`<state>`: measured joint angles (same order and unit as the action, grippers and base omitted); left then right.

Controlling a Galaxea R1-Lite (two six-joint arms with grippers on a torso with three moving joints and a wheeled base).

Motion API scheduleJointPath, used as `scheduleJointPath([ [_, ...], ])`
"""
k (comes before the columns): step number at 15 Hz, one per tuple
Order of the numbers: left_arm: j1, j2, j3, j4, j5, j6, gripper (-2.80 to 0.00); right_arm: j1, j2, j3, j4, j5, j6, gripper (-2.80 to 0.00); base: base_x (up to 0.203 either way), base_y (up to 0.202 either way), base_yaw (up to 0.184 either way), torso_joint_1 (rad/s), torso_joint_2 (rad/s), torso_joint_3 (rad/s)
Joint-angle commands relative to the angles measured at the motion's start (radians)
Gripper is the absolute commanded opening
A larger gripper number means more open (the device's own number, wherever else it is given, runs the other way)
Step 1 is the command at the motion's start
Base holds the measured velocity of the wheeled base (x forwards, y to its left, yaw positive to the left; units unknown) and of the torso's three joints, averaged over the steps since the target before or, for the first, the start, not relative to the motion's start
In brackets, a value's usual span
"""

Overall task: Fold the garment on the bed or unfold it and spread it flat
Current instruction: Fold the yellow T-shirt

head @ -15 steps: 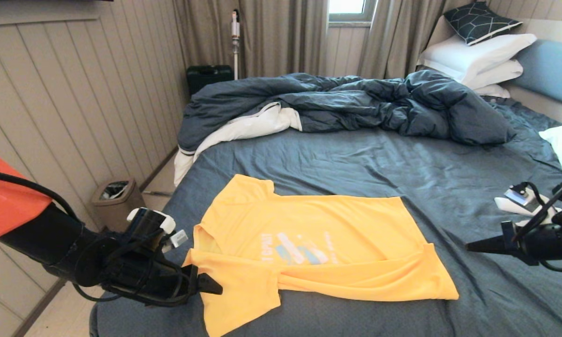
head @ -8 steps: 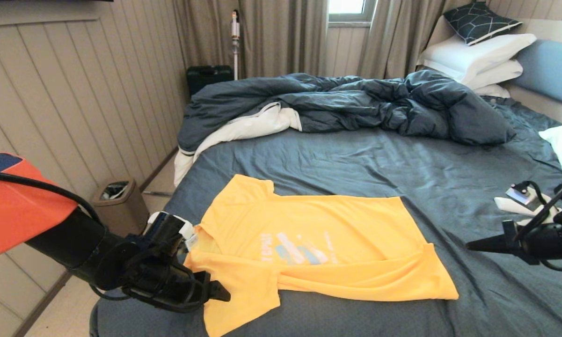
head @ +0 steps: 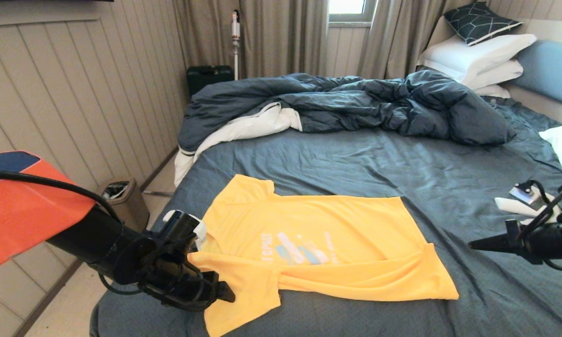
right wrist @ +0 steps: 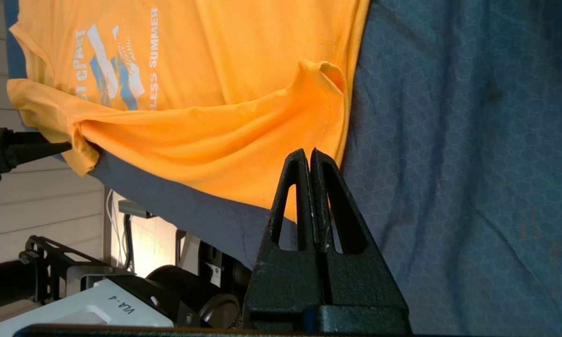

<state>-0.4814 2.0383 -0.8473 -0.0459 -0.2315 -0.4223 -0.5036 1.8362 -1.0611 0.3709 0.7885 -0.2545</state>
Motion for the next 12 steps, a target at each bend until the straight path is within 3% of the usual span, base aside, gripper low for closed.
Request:
scheduleJointPath([
  [1, -0.012, 0.008, -0.013, 0.004, 0.001, -0.007, 0.00, -0.001, 0.000, -0.002, 0.002, 0.005, -0.002, -2.80, 0.000, 0.000, 0.000, 0.000, 0.00, 0.000],
  [7, -0.025, 0.000, -0.026, 0.034, 0.001, -0.006, 0.00, -0.001, 0.009, -0.010, 0.002, 0.005, -0.002, -2.80, 0.000, 0.000, 0.000, 0.000, 0.00, 0.000],
  [8, -0.025, 0.000, -0.032, 0.038, 0.001, -0.006, -2.80, -0.001, 0.009, -0.010, 0.002, 0.005, -0.002, -2.80, 0.000, 0.000, 0.000, 0.000, 0.00, 0.000],
  [12, -0.026, -0.007, -0.030, 0.040, -0.002, -0.004, -2.80, -0.001, 0.008, -0.006, 0.000, 0.003, -0.002, -2.80, 0.000, 0.000, 0.000, 0.000, 0.00, 0.000],
])
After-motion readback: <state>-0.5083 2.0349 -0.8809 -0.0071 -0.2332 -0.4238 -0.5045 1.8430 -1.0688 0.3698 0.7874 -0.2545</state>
